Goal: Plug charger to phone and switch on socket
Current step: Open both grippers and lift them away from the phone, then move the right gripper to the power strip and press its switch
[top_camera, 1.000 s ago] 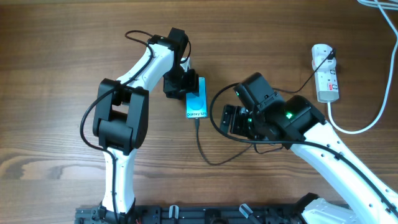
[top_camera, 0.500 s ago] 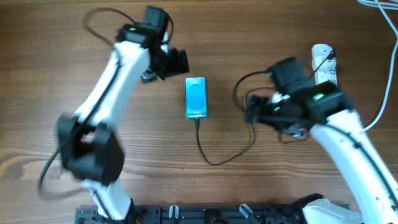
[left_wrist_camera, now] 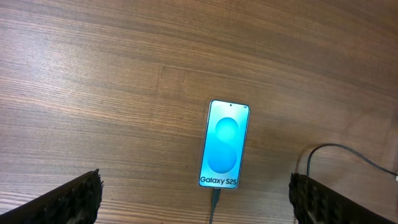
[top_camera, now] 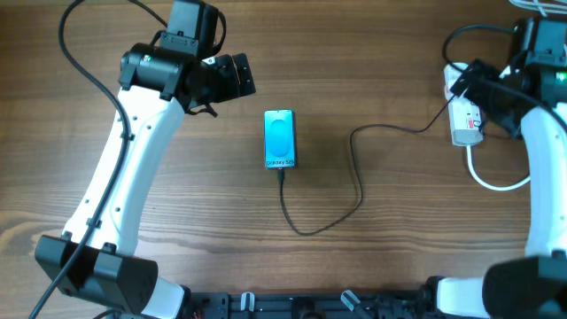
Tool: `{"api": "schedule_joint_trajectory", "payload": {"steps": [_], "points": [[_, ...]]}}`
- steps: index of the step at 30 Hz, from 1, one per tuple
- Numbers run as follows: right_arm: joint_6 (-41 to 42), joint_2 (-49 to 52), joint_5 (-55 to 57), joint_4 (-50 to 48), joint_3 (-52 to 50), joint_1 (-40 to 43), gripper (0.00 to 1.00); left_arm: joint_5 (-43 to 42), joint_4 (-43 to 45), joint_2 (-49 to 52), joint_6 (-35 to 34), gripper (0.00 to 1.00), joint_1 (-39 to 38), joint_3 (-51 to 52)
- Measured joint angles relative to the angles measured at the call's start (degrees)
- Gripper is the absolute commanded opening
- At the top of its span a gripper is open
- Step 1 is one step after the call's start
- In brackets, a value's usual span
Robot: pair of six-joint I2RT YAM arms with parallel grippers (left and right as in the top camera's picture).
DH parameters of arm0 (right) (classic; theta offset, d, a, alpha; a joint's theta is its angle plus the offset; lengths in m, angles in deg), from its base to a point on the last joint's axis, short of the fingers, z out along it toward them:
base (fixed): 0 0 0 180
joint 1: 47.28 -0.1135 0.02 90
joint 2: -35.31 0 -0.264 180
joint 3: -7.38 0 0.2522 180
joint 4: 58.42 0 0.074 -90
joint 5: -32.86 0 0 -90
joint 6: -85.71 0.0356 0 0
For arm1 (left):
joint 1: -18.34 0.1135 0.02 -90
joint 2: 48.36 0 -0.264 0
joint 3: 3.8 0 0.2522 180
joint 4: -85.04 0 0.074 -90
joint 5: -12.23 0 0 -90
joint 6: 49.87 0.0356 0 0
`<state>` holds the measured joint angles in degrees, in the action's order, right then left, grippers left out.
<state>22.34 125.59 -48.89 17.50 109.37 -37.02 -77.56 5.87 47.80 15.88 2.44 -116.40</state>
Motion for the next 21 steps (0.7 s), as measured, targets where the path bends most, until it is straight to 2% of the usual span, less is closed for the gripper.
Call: {"api": "schedule_joint_trajectory", "payload": {"steps": [6, 12, 21], "points": [[-0.9, 5.3, 6.6, -6.0, 0.0, 2.6, 1.00, 0.2, 0.0, 0.0, -0.1, 1.00, 0.0, 0.0], [-7.1, 12.7, 8.8, -12.2, 0.0, 5.2, 1.00, 0.2, 0.0, 0.0, -0.1, 1.00, 0.0, 0.0], [-9.0, 18.0, 2.4, -16.0, 0.0, 13.8, 1.00, 0.3, 0.0, 0.0, -0.1, 1.00, 0.0, 0.0]]}}
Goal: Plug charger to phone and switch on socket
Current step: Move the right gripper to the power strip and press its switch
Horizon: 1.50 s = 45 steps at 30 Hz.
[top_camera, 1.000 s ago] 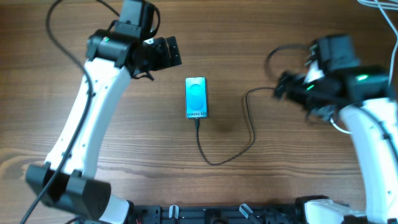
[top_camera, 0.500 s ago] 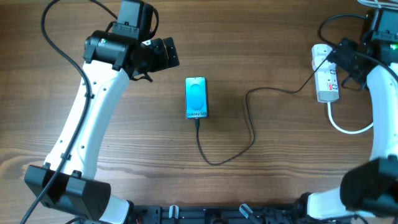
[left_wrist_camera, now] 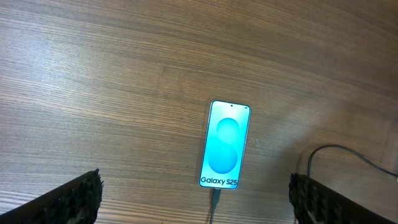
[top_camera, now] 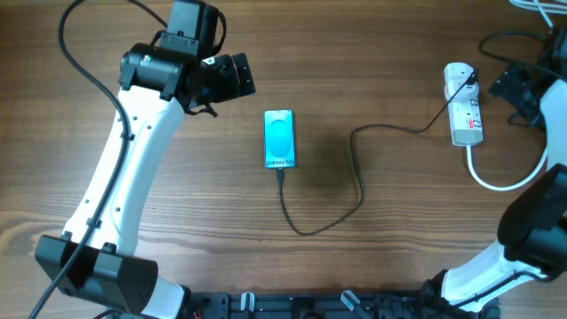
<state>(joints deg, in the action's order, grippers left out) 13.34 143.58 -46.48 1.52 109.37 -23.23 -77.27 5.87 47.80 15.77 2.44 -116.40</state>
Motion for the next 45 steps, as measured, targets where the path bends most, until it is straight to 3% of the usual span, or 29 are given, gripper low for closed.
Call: {"api": "schedule_joint_trajectory", "payload": {"steps": [13, 26, 45], "points": [[0.0, 10.4, -4.8, -4.7, 0.0, 0.5, 1.00, 0.1, 0.0, 0.0, 0.0, 1.00, 0.0, 0.0], [0.3, 13.7, -7.3, -8.7, 0.0, 0.5, 1.00, 0.1, 0.0, 0.0, 0.0, 1.00, 0.0, 0.0], [0.5, 13.7, -9.7, -7.0, 0.4, 0.9, 1.00, 0.1, 0.0, 0.0, 0.0, 1.00, 0.0, 0.0]]}}
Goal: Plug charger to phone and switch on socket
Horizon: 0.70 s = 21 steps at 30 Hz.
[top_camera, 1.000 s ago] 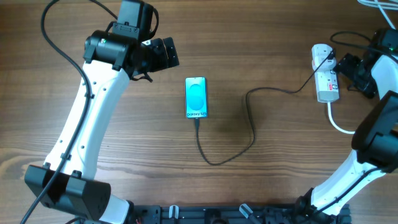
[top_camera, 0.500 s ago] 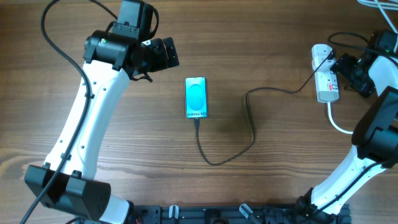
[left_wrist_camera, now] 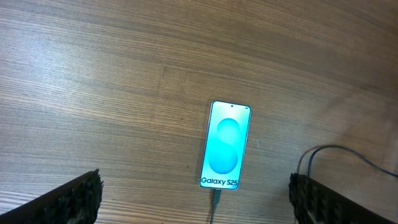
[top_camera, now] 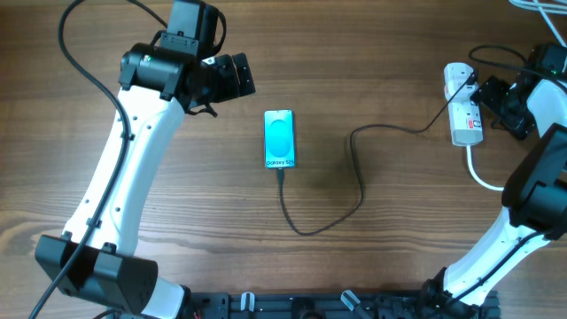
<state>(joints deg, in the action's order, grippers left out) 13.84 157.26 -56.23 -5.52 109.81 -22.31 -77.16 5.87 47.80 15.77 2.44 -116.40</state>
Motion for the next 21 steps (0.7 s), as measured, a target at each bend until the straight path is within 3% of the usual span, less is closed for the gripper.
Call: {"api": "schedule_joint_trajectory", "payload": {"steps": [21], "points": [[1.4, -0.2, -5.9, 5.9, 0.4, 0.7, 1.00, 0.0, 0.0, 0.0, 0.0, 1.00, 0.0, 0.0]]}}
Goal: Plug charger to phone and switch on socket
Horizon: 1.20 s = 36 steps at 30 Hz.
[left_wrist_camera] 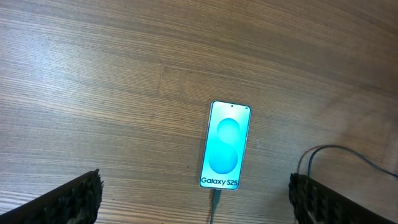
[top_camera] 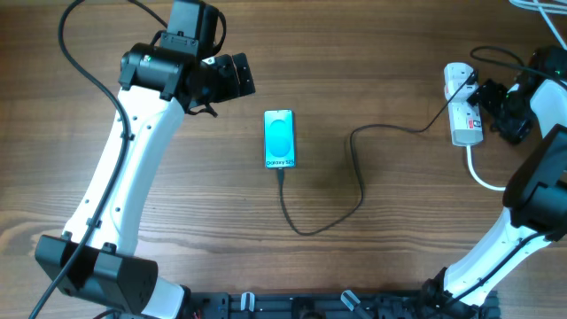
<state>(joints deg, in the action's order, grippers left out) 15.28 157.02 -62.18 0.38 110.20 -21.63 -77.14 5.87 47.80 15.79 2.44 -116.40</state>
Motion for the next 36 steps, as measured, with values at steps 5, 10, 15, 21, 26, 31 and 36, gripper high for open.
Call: {"api": "schedule_joint_trajectory", "payload": {"steps": [5, 10, 15, 21, 26, 31, 36], "points": [[2.8, -2.0, -0.6, 5.1, -0.3, 0.3, 1.00, 0.0, 0.0, 0.0, 0.0, 1.00, 0.0, 0.0], [3.4, -10.4, -0.7, 9.3, -0.5, 0.8, 1.00, 0.0, 0.0, 0.0, 0.0, 1.00, 0.0, 0.0], [3.5, -23.6, -0.7, 16.6, -0.7, 0.8, 1.00, 0.0, 0.0, 0.0, 0.0, 1.00, 0.0, 0.0], [2.7, -38.5, -0.7, 17.1, -6.6, -0.8, 1.00, 0.0, 0.0, 0.0, 0.0, 1.00, 0.0, 0.0], [2.7, -54.1, -0.8, 14.2, -17.0, -4.5, 1.00, 0.0, 0.0, 0.0, 0.0, 1.00, 0.0, 0.0], [6.4, -70.9, -1.0, 14.9, -26.4, -6.8, 1.00, 0.0, 0.0, 0.0, 0.0, 1.00, 0.0, 0.0], [11.8, -77.6, -1.0, 20.9, -28.1, -6.8, 1.00, 0.0, -0.1, 0.0, 0.0, 1.00, 0.0, 0.0]]}}
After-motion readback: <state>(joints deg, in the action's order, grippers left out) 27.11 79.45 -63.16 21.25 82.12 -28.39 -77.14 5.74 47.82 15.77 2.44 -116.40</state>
